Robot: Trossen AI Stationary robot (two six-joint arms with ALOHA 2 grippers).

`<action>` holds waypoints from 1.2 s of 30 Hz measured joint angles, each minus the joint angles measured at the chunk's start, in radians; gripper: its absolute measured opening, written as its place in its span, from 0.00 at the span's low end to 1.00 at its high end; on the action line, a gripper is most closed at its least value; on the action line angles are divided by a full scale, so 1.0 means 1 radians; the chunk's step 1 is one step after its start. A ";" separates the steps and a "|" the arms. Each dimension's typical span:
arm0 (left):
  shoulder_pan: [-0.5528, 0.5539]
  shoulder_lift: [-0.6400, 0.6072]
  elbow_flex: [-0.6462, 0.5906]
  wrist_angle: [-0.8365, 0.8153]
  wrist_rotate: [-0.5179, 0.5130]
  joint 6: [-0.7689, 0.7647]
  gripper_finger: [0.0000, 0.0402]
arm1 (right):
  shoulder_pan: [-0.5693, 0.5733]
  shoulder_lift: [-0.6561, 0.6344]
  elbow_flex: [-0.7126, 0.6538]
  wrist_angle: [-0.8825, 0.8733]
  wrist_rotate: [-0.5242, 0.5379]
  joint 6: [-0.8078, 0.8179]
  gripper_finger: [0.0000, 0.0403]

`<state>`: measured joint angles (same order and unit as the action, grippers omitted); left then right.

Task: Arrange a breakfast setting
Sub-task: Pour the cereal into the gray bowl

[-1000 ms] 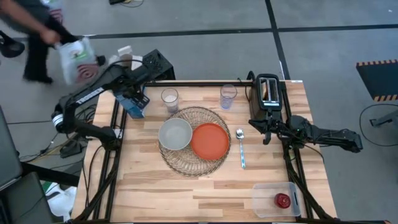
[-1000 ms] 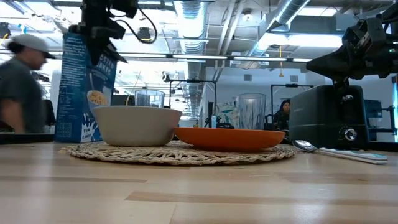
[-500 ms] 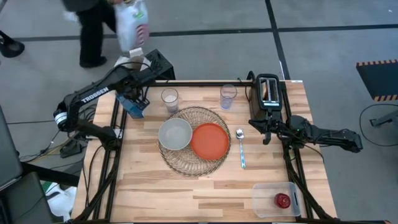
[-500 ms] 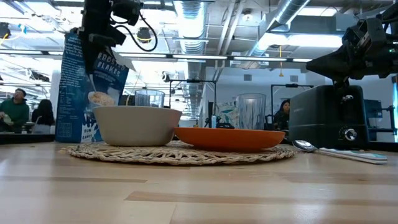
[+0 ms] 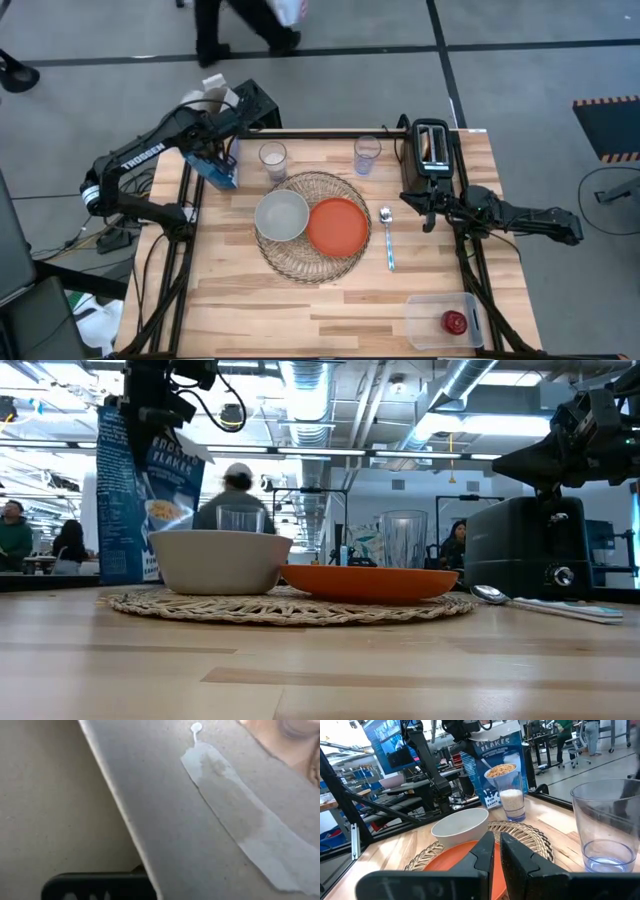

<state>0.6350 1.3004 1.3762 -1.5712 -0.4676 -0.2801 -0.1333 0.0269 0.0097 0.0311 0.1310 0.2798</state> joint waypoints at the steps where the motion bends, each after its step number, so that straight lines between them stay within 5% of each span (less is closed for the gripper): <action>1: 0.000 0.000 0.000 0.001 -0.011 0.002 0.00 | 0.000 0.000 0.000 0.000 0.000 0.000 0.15; 9: 0.000 -0.031 0.071 -0.004 -0.058 0.039 0.00 | 0.000 0.000 0.000 0.011 0.002 0.000 0.15; 23: -0.013 -0.037 0.439 0.006 -0.129 0.199 0.00 | 0.000 0.000 0.000 0.130 0.056 -0.053 0.15; 36: -0.143 -0.031 0.509 0.277 -0.053 0.374 0.00 | 0.000 0.000 0.000 0.190 0.037 -0.012 0.21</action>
<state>0.4924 1.2698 1.8853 -1.2942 -0.5205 0.0936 -0.1333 0.0269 0.0093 0.2214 0.1683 0.2678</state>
